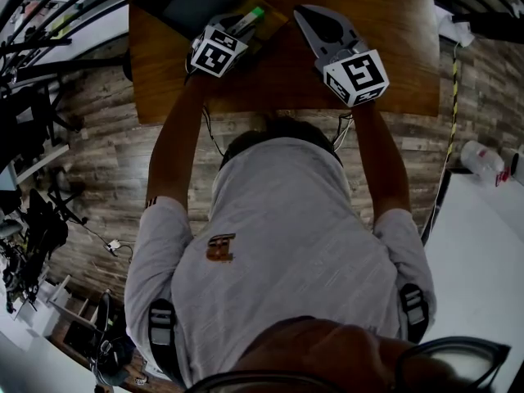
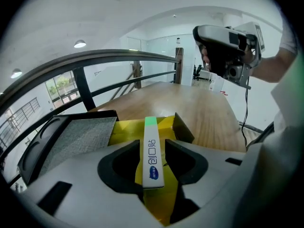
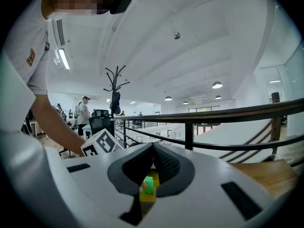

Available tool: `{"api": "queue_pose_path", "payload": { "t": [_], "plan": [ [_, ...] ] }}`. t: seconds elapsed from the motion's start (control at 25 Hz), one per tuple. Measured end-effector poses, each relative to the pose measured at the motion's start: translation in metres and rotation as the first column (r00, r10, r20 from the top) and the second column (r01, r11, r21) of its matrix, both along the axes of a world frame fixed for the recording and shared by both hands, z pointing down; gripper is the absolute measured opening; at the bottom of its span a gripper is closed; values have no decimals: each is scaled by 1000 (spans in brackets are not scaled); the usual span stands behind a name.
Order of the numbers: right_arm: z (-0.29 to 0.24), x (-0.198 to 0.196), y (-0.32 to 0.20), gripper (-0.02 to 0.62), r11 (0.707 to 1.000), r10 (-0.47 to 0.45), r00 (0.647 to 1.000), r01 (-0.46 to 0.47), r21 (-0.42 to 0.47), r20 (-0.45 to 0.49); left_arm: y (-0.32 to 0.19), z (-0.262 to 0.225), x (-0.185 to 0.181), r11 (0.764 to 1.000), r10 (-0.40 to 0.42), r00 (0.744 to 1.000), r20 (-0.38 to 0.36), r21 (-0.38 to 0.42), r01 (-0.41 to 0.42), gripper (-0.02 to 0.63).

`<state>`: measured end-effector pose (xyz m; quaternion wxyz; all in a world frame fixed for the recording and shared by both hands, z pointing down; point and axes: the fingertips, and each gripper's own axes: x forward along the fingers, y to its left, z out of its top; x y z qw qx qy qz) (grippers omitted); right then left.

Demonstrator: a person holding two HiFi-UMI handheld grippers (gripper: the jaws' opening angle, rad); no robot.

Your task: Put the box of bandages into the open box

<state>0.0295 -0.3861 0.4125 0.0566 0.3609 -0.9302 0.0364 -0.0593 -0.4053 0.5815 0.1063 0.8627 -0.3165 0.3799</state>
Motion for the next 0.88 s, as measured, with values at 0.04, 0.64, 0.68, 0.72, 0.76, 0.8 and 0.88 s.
{"api": "queue_pose_path", "payload": {
  "t": [0.04,0.64,0.68,0.72,0.76,0.8,0.88],
  "plan": [
    [3,2,-4,32,1000,0,1000,0,-3,0,-4,1,2,1000,0,1000,-5,1,0,181],
    [-13,-8,8,32,999,-27,999,26,21,21,15,-102,-6,972,-74,965,-252,199,126,204],
    [-17,-9,13,32,999,-31,999,30,27,26,19,-114,-5,965,-78,955,-286,217,144,204],
    [-21,-9,18,32,999,-35,999,34,33,31,24,-126,-5,959,-81,944,-320,232,161,204],
    [-25,-10,22,32,999,-40,998,38,38,38,29,-137,-5,953,-84,931,-356,243,179,204],
    [-29,-11,27,32,998,-43,998,41,42,46,34,-147,-5,947,-85,917,-390,254,196,204],
    [-36,-12,32,32,998,-48,996,45,46,73,42,-165,-3,935,-79,888,-453,276,224,201]
  ]
}}
